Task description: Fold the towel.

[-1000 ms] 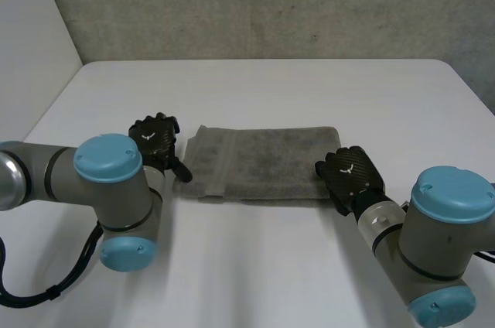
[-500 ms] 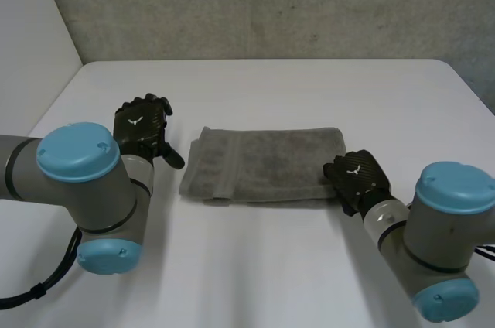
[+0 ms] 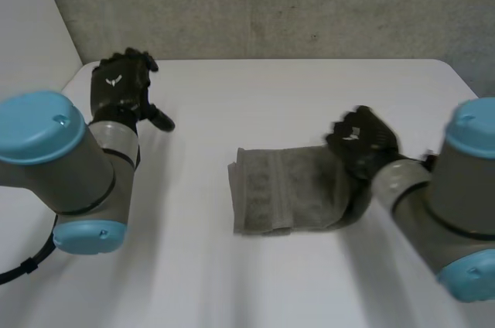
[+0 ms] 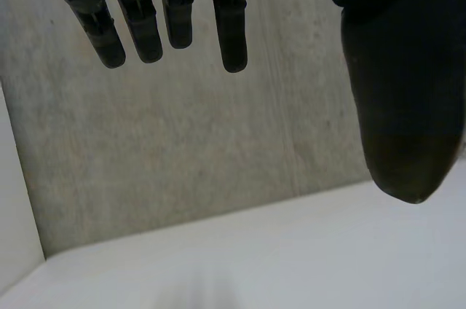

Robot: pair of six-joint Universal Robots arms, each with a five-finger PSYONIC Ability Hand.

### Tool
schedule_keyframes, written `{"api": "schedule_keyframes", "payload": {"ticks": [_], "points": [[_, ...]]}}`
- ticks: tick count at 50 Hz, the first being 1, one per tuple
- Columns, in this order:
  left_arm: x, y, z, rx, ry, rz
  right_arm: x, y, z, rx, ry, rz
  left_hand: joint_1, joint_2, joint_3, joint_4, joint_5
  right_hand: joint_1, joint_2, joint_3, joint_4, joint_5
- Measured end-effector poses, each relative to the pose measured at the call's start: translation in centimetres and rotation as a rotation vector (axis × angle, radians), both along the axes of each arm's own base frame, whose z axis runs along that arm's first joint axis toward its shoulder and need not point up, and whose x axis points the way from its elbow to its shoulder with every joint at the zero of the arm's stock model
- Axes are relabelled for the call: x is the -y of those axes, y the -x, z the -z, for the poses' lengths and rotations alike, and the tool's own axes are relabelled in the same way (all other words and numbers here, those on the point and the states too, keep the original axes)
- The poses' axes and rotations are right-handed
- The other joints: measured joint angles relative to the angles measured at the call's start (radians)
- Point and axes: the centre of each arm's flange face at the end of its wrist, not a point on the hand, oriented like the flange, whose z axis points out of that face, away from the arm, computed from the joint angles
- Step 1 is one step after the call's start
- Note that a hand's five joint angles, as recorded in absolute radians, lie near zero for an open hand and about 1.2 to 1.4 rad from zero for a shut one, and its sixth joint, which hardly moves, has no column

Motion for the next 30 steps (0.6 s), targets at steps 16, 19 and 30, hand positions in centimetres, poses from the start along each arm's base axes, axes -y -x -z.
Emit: {"api": "schedule_keyframes", "payload": {"ticks": [16,19,30], "points": [[-1.0,0.7,-2.1,-0.103,0.027,0.081,-11.0,-8.5,5.4,-0.033,-0.133,-0.311,0.0,0.0,0.0,0.0,0.0,-0.13,-0.128,-0.165,-0.17,-0.153],[-1.1,0.9,-1.6,-0.102,0.014,0.096,-11.0,-8.2,5.4,0.018,-0.184,-0.28,0.0,0.0,0.0,0.0,0.0,-0.581,-0.583,-0.601,-0.586,-0.589],[-1.6,2.4,0.9,-0.1,-0.057,0.172,-6.5,-4.7,-0.7,0.433,-0.297,-0.06,0.0,0.0,0.0,0.0,0.0,-1.07,-1.055,-1.093,-1.087,-1.089]]}}
